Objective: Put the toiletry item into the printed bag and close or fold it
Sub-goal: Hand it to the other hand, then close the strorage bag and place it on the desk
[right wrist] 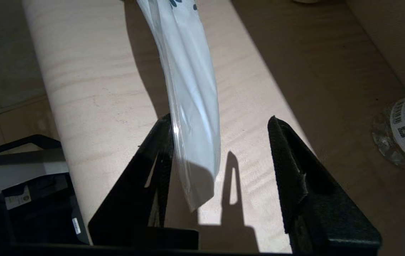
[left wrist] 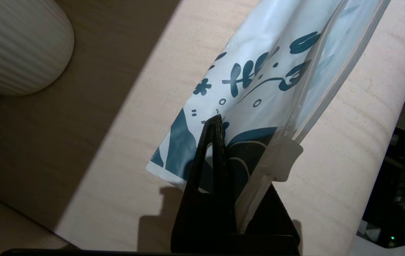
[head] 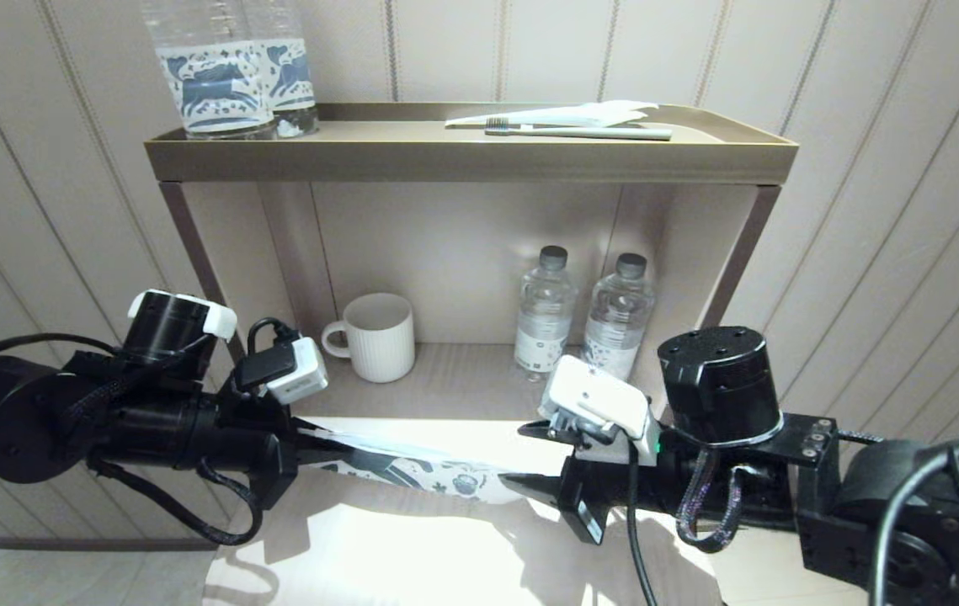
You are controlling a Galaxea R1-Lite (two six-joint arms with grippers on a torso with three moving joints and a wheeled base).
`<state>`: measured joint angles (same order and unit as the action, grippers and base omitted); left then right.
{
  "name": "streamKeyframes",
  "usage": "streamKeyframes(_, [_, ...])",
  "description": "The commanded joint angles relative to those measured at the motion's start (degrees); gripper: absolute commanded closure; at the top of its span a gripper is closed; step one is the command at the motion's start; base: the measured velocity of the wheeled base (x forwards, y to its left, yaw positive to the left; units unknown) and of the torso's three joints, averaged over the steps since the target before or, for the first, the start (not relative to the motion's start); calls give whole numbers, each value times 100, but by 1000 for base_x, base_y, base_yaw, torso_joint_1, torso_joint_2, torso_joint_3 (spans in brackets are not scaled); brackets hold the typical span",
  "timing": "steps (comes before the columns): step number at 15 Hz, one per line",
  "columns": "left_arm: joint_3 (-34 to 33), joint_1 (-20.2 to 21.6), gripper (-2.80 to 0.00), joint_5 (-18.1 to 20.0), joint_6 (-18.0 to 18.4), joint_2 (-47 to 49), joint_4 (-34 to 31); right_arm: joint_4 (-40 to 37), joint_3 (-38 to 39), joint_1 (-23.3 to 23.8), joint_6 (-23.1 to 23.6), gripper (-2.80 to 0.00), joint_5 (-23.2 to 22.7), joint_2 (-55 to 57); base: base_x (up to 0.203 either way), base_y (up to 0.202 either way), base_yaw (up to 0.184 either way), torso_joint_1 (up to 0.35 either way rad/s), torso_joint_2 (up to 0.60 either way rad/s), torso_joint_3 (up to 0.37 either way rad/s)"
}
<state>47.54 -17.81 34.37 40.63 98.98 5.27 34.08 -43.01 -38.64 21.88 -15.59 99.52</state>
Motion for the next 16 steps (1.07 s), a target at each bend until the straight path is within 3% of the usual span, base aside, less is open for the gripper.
streamKeyframes(1, [-8,-94,0,26,24,-1,-26,37,-14,-3,9,-280,-23,-56,0,0,0,0,0,0])
streamKeyframes(4, [18,-311,0,35,-91,-10,-70,159,-42,-38,-27,-280,-39,-182,0,0,0,0,0,0])
streamKeyframes(9, [260,-733,0,36,-1060,37,-76,151,-189,-337,-420,-280,-32,-381,0,0,0,0,0,0])
streamKeyframes(12, [247,-982,0,35,-1158,8,-79,80,-467,-362,-602,-280,-12,-346,0,0,0,0,0,0])
streamKeyframes(14, [293,-1154,0,35,-1470,13,-63,-391,-907,-371,-606,-280,-14,-359,0,0,0,0,0,0])
streamKeyframes(15, [376,-1236,0,35,-1680,11,-81,-750,-1098,-384,-611,0,-26,-394,0,0,0,0,0,0])
streamKeyframes(16, [402,-1333,0,35,-1832,8,-78,-835,-1221,-423,-636,0,-29,-451,0,0,0,0,0,0])
